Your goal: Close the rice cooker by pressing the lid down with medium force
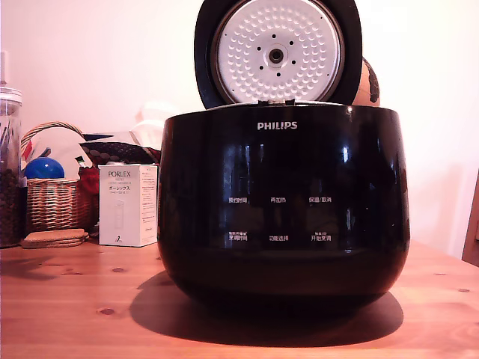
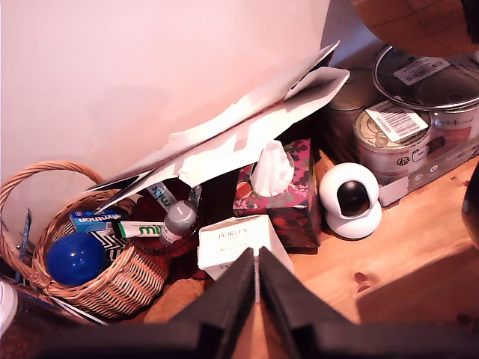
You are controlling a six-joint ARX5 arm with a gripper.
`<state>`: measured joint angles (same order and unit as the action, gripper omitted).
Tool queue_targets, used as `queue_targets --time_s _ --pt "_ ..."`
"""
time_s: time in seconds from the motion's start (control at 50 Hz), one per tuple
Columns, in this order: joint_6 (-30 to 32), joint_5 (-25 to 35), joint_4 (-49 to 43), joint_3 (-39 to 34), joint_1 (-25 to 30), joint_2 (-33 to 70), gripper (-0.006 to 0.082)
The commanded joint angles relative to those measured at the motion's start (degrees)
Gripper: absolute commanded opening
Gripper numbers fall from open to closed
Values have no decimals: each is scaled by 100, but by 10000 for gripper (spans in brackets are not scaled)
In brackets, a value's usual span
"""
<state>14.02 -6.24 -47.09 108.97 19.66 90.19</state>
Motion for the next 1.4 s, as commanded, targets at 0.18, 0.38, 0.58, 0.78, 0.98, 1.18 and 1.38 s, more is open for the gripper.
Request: queue_targets --time_s 0.18,0.38,0.58,0.78,0.98,1.18,1.38 --pt "-11 -24 177 -11 -22 63 -22" --pt "22 -26 214 -11 -22 63 -22" --pt "-33 468 555 24 -57 63 -22" --pt "-715 2011 573 350 -531 192 -22" --pt "-1539 3560 706 1185 -901 828 -22" --pt "-1891 4330 699 2162 -925 1591 -22" --pt "-2441 5219 1010 2623 -903 2203 -22"
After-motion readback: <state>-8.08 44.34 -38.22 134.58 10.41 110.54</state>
